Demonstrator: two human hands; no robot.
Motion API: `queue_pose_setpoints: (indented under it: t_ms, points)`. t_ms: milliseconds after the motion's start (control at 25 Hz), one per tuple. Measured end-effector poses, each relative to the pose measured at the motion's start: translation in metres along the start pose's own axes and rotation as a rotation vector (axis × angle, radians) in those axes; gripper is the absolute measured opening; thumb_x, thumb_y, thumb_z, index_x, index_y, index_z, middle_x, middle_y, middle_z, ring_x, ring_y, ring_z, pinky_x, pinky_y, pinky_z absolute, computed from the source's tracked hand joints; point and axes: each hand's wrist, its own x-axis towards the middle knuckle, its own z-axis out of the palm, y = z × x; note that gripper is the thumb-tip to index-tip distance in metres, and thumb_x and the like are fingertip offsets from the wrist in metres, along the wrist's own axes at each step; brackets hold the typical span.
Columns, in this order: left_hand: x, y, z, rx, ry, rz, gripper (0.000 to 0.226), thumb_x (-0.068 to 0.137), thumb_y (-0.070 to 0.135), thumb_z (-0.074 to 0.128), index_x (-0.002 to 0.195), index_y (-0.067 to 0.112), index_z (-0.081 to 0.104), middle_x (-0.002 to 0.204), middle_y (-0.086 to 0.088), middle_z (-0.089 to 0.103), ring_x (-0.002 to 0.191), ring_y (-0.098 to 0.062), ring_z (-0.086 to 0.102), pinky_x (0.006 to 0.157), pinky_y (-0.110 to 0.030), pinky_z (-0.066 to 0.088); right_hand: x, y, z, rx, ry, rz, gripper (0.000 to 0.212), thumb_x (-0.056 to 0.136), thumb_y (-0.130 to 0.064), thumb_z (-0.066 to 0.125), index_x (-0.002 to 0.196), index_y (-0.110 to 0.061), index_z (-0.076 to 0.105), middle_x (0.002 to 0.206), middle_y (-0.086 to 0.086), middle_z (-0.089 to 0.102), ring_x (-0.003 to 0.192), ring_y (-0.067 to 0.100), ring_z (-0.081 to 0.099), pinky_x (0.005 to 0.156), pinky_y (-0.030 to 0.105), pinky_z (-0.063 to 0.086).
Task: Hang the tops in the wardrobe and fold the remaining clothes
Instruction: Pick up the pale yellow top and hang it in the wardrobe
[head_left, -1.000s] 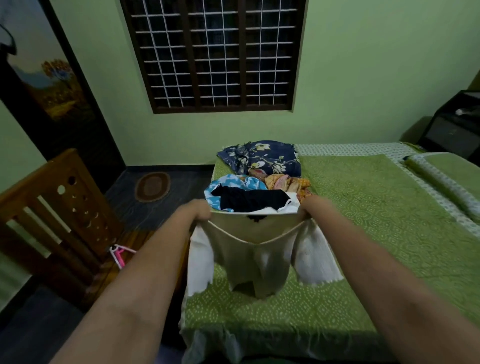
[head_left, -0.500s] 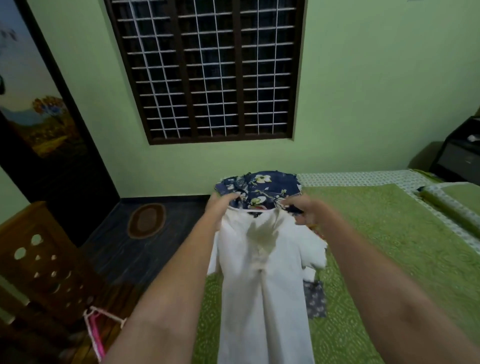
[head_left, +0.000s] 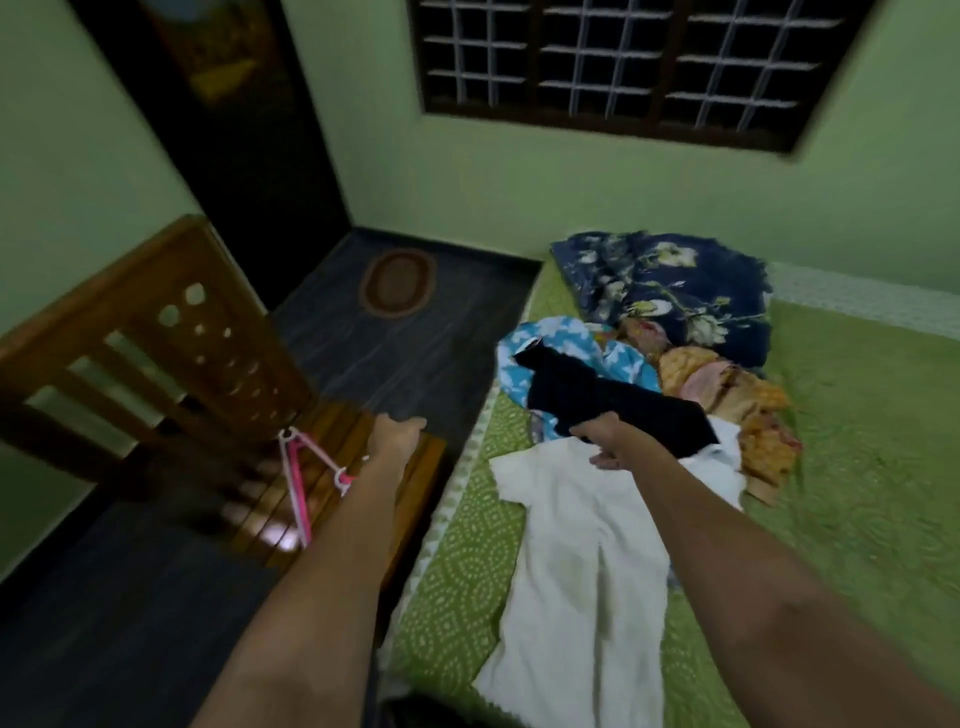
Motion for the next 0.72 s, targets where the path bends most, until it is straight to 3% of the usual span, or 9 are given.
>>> queue_pose_setpoints:
  t_ms: [40, 120, 160, 240, 320, 400, 520, 600, 720]
  points:
    - [0.018, -0.024, -0.024, -0.009, 0.038, -0.032, 0.060, 0.080, 0.030, 0.070, 0.126, -0.003, 0.051, 0.128, -0.024, 0.056, 0.116, -0.038, 0.054, 0.086, -0.035, 0.044, 0.013, -0.008, 0.036, -0.096, -0.065, -0.011, 0.072, 0.096, -0.030, 0.055, 0.150, -0.012, 0.010, 0.150, 0.010, 0.029, 0.107, 0.024, 0.055, 0.060, 0.024, 0.051]
    - [0.049, -0.065, -0.070, 0.053, 0.090, -0.112, 0.041, 0.082, 0.032, 0.067, 0.100, -0.005, 0.063, 0.114, -0.030, 0.062, 0.107, -0.041, 0.059, 0.080, -0.037, 0.047, 0.034, -0.023, 0.108, -0.254, -0.195, -0.017, 0.042, 0.097, -0.031, 0.051, 0.133, -0.012, 0.039, 0.130, 0.009, 0.046, 0.093, 0.019, 0.055, 0.060, 0.025, 0.044]
    - [0.064, -0.085, -0.090, 0.112, 0.103, -0.150, 0.038, 0.088, 0.031, 0.063, 0.099, -0.005, 0.066, 0.112, -0.030, 0.063, 0.108, -0.041, 0.059, 0.083, -0.037, 0.047, 0.045, -0.027, 0.143, -0.318, -0.253, -0.017, 0.024, 0.099, -0.029, 0.049, 0.113, -0.009, 0.050, 0.111, 0.009, 0.051, 0.085, 0.018, 0.054, 0.062, 0.027, 0.042]
    - [0.101, -0.123, -0.121, 0.217, 0.103, -0.184, 0.041, 0.092, 0.033, 0.057, 0.107, -0.004, 0.066, 0.114, -0.026, 0.064, 0.111, -0.037, 0.058, 0.090, -0.036, 0.044, 0.074, -0.032, 0.213, -0.374, -0.273, -0.067, 0.030, 0.099, -0.019, 0.044, 0.087, 0.005, 0.057, 0.087, 0.025, 0.050, 0.079, 0.026, 0.058, 0.070, 0.036, 0.045]
    - [0.143, -0.158, -0.142, 0.259, 0.050, -0.210, 0.039, 0.086, 0.034, 0.058, 0.102, 0.000, 0.068, 0.110, -0.022, 0.066, 0.108, -0.034, 0.060, 0.087, -0.034, 0.045, 0.108, -0.031, 0.284, -0.318, -0.251, -0.030, 0.034, 0.099, -0.016, 0.045, 0.096, 0.014, 0.061, 0.100, 0.037, 0.054, 0.089, 0.040, 0.060, 0.080, 0.046, 0.048]
    - [0.186, -0.190, -0.151, 0.342, -0.015, -0.203, 0.027, 0.089, 0.027, 0.055, 0.088, 0.003, 0.067, 0.100, -0.020, 0.068, 0.100, -0.034, 0.062, 0.079, -0.033, 0.047, 0.143, -0.029, 0.341, -0.280, -0.228, 0.004, 0.027, 0.098, -0.015, 0.046, 0.090, 0.004, 0.064, 0.104, 0.029, 0.062, 0.084, 0.030, 0.056, 0.083, 0.045, 0.049]
    - [0.263, -0.237, -0.149, 0.414, -0.094, -0.170, 0.031, 0.091, 0.027, 0.043, 0.092, 0.004, 0.064, 0.098, -0.016, 0.068, 0.097, -0.033, 0.063, 0.081, -0.034, 0.049, 0.202, -0.044, 0.407, -0.285, -0.158, 0.019, 0.028, 0.098, -0.016, 0.044, 0.113, 0.001, 0.060, 0.118, 0.019, 0.061, 0.094, 0.026, 0.055, 0.081, 0.033, 0.044]
    - [0.308, -0.256, -0.141, 0.411, -0.075, -0.190, 0.017, 0.094, 0.022, 0.044, 0.094, 0.015, 0.060, 0.098, -0.009, 0.065, 0.095, -0.028, 0.065, 0.083, -0.038, 0.054, 0.243, -0.055, 0.437, -0.249, -0.033, -0.010, 0.034, 0.099, -0.021, 0.046, 0.126, -0.001, 0.052, 0.130, 0.019, 0.054, 0.108, 0.030, 0.056, 0.076, 0.026, 0.038]
    - [0.353, -0.269, -0.126, 0.373, -0.009, -0.162, 0.033, 0.096, 0.016, 0.048, 0.130, 0.015, 0.047, 0.132, -0.007, 0.047, 0.108, -0.024, 0.058, 0.082, -0.037, 0.056, 0.296, -0.056, 0.468, -0.254, 0.073, -0.020, 0.042, 0.098, -0.024, 0.050, 0.136, -0.006, 0.044, 0.139, 0.019, 0.038, 0.116, 0.034, 0.051, 0.077, 0.025, 0.036]
